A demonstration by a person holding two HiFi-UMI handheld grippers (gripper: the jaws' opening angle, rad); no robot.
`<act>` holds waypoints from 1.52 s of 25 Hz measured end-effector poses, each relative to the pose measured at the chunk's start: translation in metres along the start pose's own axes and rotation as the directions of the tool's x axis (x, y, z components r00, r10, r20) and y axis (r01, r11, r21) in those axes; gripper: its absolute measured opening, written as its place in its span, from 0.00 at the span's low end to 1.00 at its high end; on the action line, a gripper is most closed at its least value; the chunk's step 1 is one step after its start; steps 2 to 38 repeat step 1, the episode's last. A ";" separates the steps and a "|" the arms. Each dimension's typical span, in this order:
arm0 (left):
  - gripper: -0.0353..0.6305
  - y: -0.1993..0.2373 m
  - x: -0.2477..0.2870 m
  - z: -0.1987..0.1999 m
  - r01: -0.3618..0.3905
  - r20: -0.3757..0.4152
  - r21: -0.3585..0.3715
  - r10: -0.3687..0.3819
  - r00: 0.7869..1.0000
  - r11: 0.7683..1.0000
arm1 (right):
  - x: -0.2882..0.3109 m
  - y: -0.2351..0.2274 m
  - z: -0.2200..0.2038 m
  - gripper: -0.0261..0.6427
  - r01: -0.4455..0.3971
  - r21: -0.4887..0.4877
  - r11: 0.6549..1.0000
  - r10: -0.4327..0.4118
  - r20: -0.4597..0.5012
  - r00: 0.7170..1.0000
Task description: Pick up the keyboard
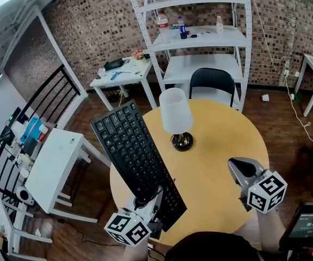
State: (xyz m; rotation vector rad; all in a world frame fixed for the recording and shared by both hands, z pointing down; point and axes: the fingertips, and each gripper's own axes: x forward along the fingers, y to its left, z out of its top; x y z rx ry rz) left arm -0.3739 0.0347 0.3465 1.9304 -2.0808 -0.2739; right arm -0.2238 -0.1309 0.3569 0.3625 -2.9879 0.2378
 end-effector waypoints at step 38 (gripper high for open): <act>0.19 -0.001 0.000 0.000 0.001 0.000 0.000 -0.001 1.000 1.000 | 0.000 0.000 0.000 0.04 -0.001 -0.001 1.000 0.001 0.000 1.000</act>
